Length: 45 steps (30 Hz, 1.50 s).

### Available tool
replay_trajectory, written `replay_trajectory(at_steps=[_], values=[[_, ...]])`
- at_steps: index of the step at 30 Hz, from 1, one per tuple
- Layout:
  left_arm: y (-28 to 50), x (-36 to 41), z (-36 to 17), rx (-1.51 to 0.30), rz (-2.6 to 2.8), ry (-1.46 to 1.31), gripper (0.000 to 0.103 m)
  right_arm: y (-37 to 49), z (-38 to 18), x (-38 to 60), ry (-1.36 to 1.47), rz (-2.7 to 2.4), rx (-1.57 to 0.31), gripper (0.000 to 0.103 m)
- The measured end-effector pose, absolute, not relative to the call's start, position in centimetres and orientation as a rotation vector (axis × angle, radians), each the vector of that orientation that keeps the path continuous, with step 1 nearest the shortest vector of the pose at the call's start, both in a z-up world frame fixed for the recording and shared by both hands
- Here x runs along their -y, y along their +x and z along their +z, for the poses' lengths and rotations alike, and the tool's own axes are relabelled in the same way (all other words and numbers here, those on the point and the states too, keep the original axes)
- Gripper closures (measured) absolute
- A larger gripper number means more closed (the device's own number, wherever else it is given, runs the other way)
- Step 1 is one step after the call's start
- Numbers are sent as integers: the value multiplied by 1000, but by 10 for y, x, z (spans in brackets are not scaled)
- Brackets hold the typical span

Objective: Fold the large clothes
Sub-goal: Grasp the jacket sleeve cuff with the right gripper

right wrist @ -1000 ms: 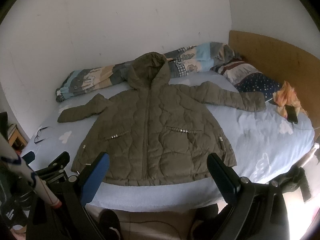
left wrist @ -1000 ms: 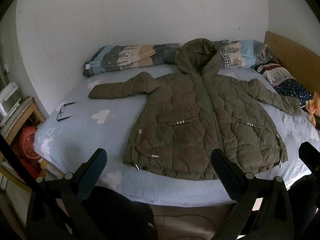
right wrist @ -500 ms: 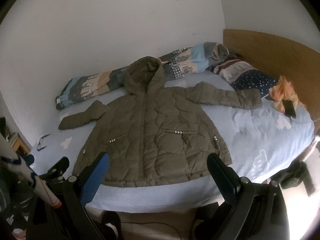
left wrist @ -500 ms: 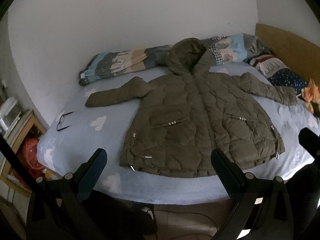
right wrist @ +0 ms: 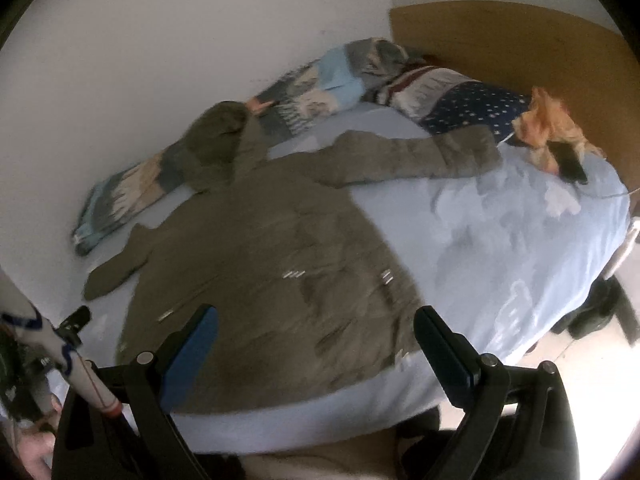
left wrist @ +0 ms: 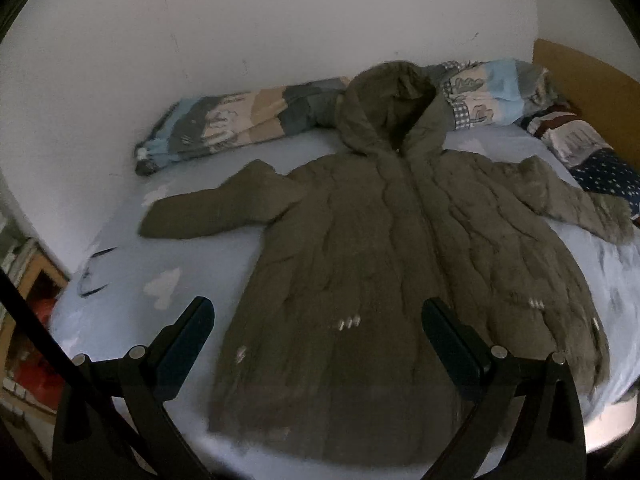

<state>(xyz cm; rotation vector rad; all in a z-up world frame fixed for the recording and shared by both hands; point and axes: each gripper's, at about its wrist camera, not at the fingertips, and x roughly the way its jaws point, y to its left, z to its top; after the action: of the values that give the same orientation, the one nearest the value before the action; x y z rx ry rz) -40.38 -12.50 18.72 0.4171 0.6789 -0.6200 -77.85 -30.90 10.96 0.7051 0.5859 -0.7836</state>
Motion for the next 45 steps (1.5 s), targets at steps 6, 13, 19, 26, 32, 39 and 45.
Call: replay_trajectory(at_steps=[6,13,19,26,32,39,45], values=[[-350,194,132,-683,-597,390,0,-779,84,405,803,-871,-566,3],[-319,216,121,-750,-605,398,0,-799,31,525,1054,-945,-531,8],[-301,209,122,-758,-578,380,0,-833,-9,634,1166,-1081,-457,29],[-296,215,117,-755,-573,393,0,-854,-59,722,1254,-1134,-375,48],[-299,217,113,-741,-580,415,0,-864,-95,752,1319,-1200,-333,50],[-302,223,109,-746,-575,441,0,-850,-121,769,1311,-1163,-337,73],[-303,218,112,-743,-587,423,0,-852,-77,758,1223,-1166,-279,87]])
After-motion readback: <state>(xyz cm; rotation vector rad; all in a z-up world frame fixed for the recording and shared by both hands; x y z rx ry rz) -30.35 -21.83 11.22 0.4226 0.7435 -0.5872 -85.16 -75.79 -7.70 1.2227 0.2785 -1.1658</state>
